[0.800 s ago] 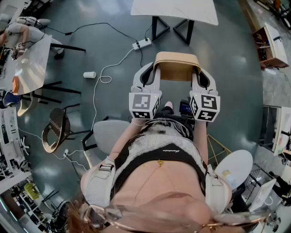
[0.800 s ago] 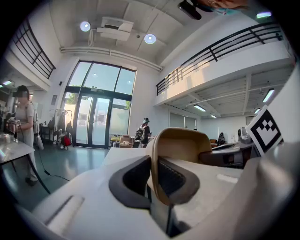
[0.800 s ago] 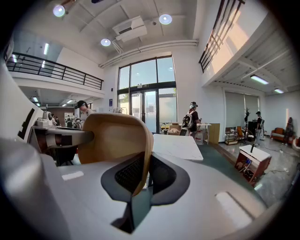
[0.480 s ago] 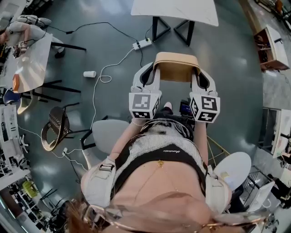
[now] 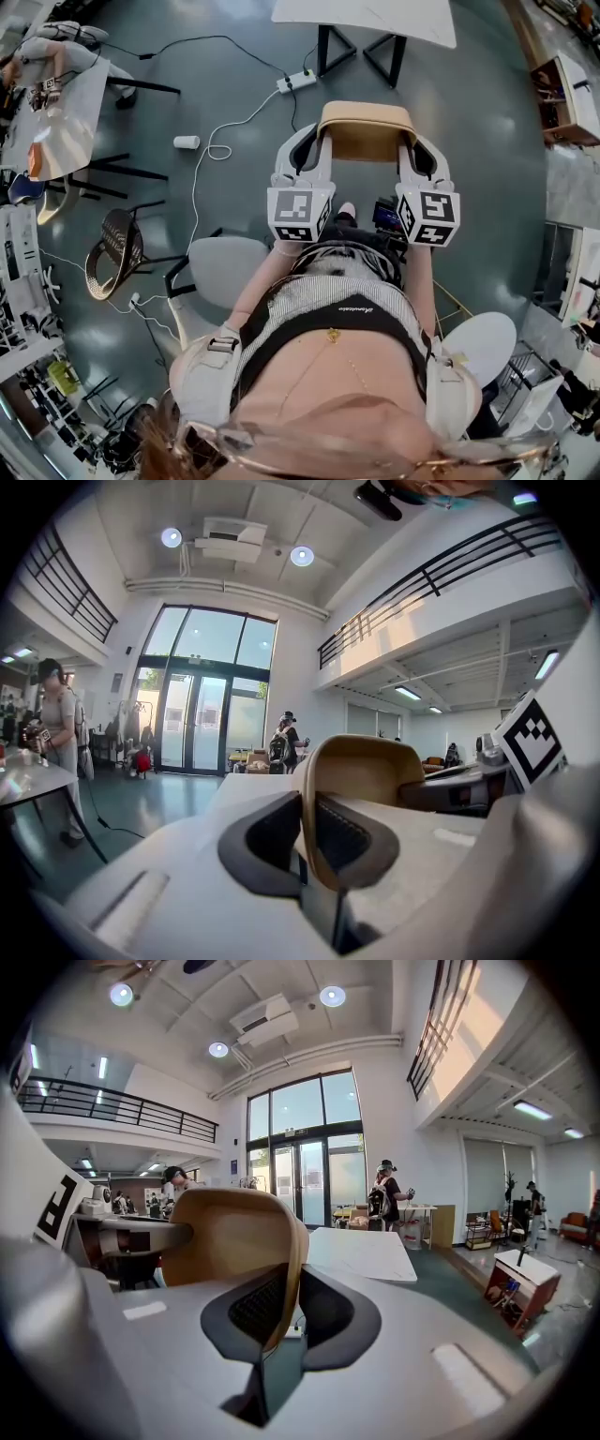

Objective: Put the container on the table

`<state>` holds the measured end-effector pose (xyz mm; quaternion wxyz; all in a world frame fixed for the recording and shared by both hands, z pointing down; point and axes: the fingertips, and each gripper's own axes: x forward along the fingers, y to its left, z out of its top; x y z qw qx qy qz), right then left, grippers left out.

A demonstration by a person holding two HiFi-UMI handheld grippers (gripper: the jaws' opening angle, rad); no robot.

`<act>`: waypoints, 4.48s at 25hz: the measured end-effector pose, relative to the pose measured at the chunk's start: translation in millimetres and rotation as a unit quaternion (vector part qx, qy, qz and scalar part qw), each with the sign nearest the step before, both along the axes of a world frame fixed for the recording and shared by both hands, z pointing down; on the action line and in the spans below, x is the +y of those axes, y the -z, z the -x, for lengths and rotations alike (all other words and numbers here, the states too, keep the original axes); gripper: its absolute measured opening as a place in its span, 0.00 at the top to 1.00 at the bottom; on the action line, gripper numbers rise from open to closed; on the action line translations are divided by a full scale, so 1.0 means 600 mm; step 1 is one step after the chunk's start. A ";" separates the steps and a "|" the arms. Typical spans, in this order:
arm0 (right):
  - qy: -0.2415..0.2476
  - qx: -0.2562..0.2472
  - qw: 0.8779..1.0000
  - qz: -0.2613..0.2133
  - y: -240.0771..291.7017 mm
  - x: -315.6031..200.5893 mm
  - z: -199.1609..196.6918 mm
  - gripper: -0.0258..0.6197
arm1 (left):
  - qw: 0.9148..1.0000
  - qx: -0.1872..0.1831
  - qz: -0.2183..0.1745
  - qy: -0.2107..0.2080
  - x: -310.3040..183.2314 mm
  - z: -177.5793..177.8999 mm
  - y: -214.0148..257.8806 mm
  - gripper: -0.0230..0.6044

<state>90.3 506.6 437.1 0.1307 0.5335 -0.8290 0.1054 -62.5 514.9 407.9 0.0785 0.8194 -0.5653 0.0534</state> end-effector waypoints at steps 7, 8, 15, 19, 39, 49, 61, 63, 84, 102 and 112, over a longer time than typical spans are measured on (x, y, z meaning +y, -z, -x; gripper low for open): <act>-0.003 0.006 1.000 0.002 -0.006 -0.036 0.009 0.87 | 1.000 0.005 0.001 -0.002 -0.038 0.010 -0.008 0.91; -0.005 0.007 1.000 0.002 -0.006 -0.042 0.011 0.87 | 1.000 0.006 0.002 -0.004 -0.046 0.011 -0.009 0.91; -0.022 0.012 1.000 0.004 -0.009 -0.099 0.018 0.87 | 1.000 0.007 0.005 -0.021 -0.111 0.019 -0.012 0.91; -0.029 0.012 1.000 0.005 -0.010 -0.137 0.019 0.87 | 1.000 0.006 0.008 -0.029 -0.153 0.020 -0.015 0.91; -0.058 0.020 0.998 0.013 -0.015 -0.282 0.043 0.86 | 0.998 0.010 0.009 -0.063 -0.316 0.043 -0.020 0.91; -0.056 0.023 0.998 0.003 -0.017 -0.342 0.093 0.86 | 0.998 0.007 0.004 -0.062 -0.372 0.093 -0.021 0.91; -0.069 0.015 0.998 0.000 -0.017 -0.368 0.125 0.86 | 0.998 0.016 0.000 -0.068 -0.401 0.124 -0.019 0.91; -0.071 0.019 0.997 0.002 -0.017 -0.371 0.124 0.86 | 0.997 0.019 0.003 -0.071 -0.405 0.124 -0.021 0.91; -0.035 0.017 0.999 0.015 -0.011 -0.560 0.076 0.86 | 0.999 0.010 0.018 -0.043 -0.579 0.076 -0.014 0.91; -0.011 0.019 1.000 0.020 -0.017 -0.663 -0.005 0.86 | 0.999 0.000 0.029 -0.022 -0.676 -0.005 -0.019 0.91; 0.004 0.024 0.999 0.024 -0.024 -0.712 -0.054 0.86 | 0.999 -0.003 0.033 -0.002 -0.713 -0.056 -0.023 0.91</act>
